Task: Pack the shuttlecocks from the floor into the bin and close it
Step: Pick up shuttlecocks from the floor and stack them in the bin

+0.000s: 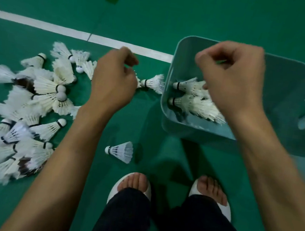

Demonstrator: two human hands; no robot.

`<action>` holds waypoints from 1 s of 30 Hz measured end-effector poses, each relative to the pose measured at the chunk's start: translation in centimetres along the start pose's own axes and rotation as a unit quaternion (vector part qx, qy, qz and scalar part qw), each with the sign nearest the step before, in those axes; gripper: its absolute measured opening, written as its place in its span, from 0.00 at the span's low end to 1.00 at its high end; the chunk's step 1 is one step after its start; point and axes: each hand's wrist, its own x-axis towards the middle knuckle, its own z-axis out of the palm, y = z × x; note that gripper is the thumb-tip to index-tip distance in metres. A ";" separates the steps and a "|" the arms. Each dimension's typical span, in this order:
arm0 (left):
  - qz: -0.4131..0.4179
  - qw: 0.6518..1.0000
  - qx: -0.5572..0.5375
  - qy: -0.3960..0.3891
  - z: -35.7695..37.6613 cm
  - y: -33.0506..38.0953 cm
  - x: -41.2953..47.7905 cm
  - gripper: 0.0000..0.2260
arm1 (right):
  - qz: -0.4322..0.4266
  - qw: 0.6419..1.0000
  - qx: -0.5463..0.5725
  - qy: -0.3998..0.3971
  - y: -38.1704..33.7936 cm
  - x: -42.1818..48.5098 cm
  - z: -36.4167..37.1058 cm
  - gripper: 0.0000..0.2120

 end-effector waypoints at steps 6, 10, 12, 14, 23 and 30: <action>-0.107 0.986 0.060 -0.113 2.9 -9.0 -4.8 0.10 | -0.026 0.971 0.022 -0.235 -0.9 -8.1 7.6 0.05; -0.176 0.977 0.071 -0.093 4.7 -10.5 -7.0 0.19 | 0.071 0.893 -0.124 -0.426 4.7 -10.2 11.0 0.19; -0.231 0.968 0.088 -0.047 5.5 -10.5 -7.8 0.19 | 0.098 0.878 -0.135 -0.448 6.9 -10.9 11.6 0.24; -0.308 0.947 0.089 -0.023 6.4 -10.4 -8.7 0.18 | 0.140 0.871 -0.111 -0.458 7.9 -11.4 12.2 0.25; -0.200 0.980 -0.008 0.018 8.5 -10.4 -7.0 0.15 | 0.189 0.899 -0.076 -0.387 9.0 -11.2 14.2 0.16; 0.063 0.972 0.173 -0.144 10.5 -8.4 2.3 0.26 | 0.148 0.926 -0.141 -0.318 9.6 -10.7 13.2 0.16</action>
